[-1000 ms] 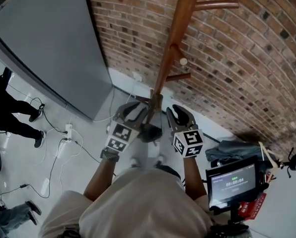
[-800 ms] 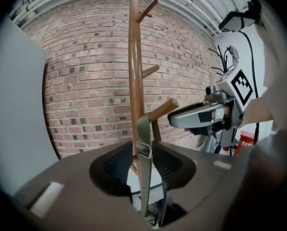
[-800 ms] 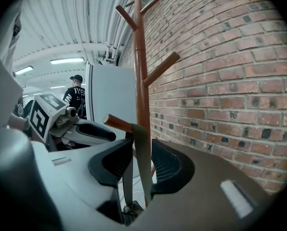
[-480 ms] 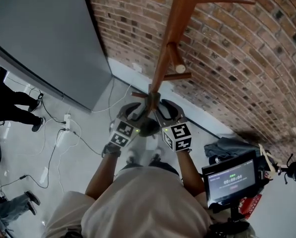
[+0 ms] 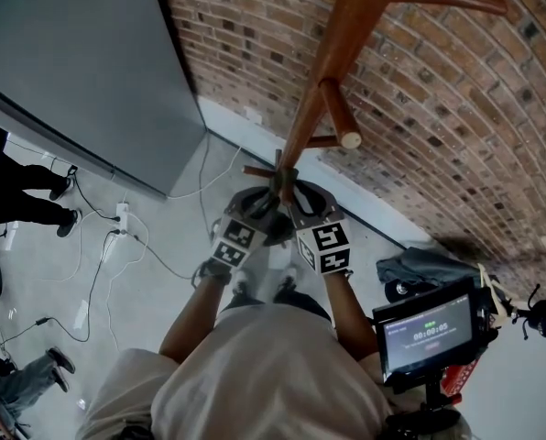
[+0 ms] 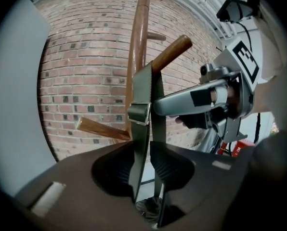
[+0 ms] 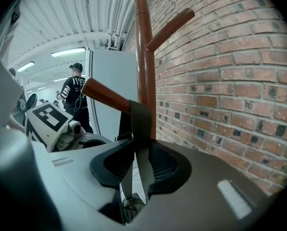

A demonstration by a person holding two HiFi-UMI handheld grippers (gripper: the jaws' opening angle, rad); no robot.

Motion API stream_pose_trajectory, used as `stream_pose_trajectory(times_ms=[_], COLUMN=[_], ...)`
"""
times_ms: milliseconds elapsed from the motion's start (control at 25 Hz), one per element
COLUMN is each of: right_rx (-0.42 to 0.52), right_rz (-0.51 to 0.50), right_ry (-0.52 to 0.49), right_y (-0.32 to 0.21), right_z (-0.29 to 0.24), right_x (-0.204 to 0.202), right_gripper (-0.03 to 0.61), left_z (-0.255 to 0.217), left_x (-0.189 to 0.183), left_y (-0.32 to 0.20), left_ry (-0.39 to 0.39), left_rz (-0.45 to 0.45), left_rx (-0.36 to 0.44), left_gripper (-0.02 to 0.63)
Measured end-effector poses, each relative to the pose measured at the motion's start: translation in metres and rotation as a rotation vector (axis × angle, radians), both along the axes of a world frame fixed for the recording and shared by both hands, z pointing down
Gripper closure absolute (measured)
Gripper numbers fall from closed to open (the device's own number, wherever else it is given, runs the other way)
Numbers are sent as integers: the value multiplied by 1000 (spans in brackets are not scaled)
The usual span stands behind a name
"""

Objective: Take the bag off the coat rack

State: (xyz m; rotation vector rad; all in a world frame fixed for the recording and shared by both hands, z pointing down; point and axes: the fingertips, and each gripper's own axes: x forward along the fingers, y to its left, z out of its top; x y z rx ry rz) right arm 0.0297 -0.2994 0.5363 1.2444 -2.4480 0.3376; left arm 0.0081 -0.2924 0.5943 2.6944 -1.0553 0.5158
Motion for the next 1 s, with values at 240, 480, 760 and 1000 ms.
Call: stream_pose_trajectory(times_ms=[240, 480, 760, 1000], right_rx=[-19, -28, -35, -51], right_rz=[11, 6, 14, -1], right_ry=[-5, -28, -5, -6], right_y=[1, 1, 4, 6], right_z=[8, 10, 11, 11], right_x=[1, -2, -2, -2], right_gripper=[486, 522, 565, 569], left_z=[0, 0, 1, 2], left_x=[0, -3, -4, -6], left_y=[1, 3, 6, 6], left_ry=[15, 26, 5, 45], left_rz=[-12, -32, -76, -123], left_rx=[-9, -5, -11, -50], left_gripper=[535, 561, 584, 591])
